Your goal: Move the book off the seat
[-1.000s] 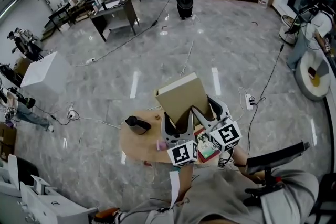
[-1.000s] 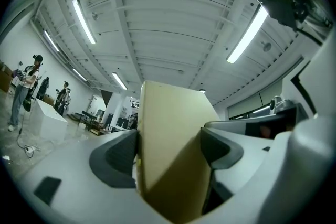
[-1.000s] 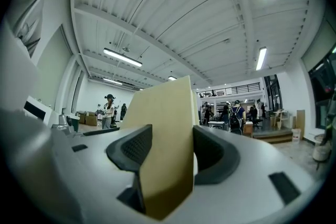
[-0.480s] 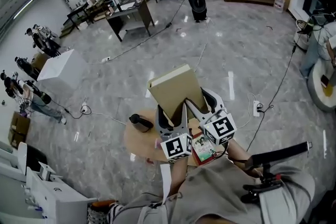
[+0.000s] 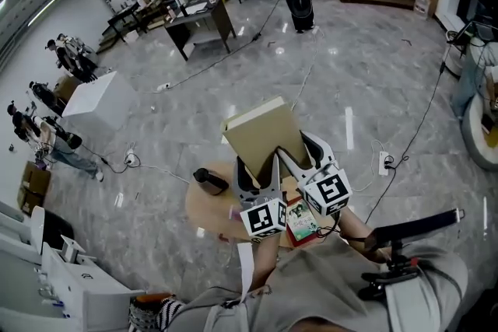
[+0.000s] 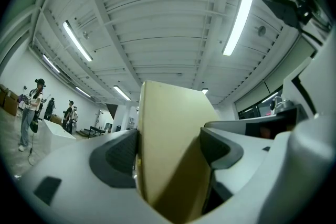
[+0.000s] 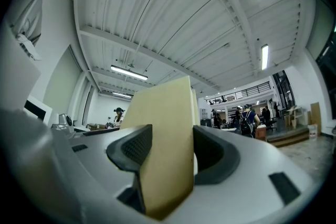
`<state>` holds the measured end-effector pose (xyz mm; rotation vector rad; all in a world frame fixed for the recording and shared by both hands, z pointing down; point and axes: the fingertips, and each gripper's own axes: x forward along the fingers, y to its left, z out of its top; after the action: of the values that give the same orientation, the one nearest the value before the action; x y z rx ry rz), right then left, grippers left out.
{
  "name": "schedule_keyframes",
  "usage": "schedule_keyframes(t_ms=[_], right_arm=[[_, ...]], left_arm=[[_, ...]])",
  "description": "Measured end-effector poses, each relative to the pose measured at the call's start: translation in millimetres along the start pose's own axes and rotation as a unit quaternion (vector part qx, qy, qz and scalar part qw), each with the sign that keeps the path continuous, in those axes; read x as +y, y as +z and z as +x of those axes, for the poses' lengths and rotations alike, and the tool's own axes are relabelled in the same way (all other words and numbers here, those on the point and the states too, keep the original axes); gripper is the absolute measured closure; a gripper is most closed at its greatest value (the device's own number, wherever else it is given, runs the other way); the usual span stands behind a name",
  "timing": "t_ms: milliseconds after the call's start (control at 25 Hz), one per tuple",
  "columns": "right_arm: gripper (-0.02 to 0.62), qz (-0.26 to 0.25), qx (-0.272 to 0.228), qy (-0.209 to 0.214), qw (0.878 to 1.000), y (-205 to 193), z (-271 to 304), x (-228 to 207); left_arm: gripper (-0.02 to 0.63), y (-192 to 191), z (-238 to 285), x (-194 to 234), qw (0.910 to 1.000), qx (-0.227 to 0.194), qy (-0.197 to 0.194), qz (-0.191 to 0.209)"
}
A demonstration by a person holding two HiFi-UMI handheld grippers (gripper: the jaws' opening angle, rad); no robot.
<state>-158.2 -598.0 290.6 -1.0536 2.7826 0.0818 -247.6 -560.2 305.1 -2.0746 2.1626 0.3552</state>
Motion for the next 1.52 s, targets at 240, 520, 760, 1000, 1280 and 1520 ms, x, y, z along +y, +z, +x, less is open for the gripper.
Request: schedule_keyframes(t_ms=[240, 520, 760, 1000, 1280, 1520], right_arm=[[0.367, 0.005, 0.017, -0.012, 1.000, -13, -3, -9], [0.367, 0.026, 0.057, -0.026, 0.998, -57, -14, -21], [0.367, 0.057, 0.114, -0.041, 0.991, -113, -22, -31], [0.367, 0.084, 0.176, -0.058, 0.979, -194, -33, -46], [0.367, 0.127, 0.269, -0.072, 0.952, -311, -71, -45], [0.368, 0.156, 0.351, -0.072, 0.921, -421, -108, -30]], left_arm=[[0.216, -15, 3, -5, 0.9998, 0.014, -0.007, -0.009], [0.216, -60, -1, -11, 0.9981, 0.058, -0.008, -0.020], [0.218, -116, -7, -12, 0.9923, 0.119, -0.003, -0.036], [0.219, -199, -16, -12, 0.9809, 0.186, 0.000, -0.057], [0.219, -313, -60, -14, 0.9538, 0.288, 0.012, -0.086], [0.221, -415, -115, -8, 0.9194, 0.375, 0.040, -0.113]])
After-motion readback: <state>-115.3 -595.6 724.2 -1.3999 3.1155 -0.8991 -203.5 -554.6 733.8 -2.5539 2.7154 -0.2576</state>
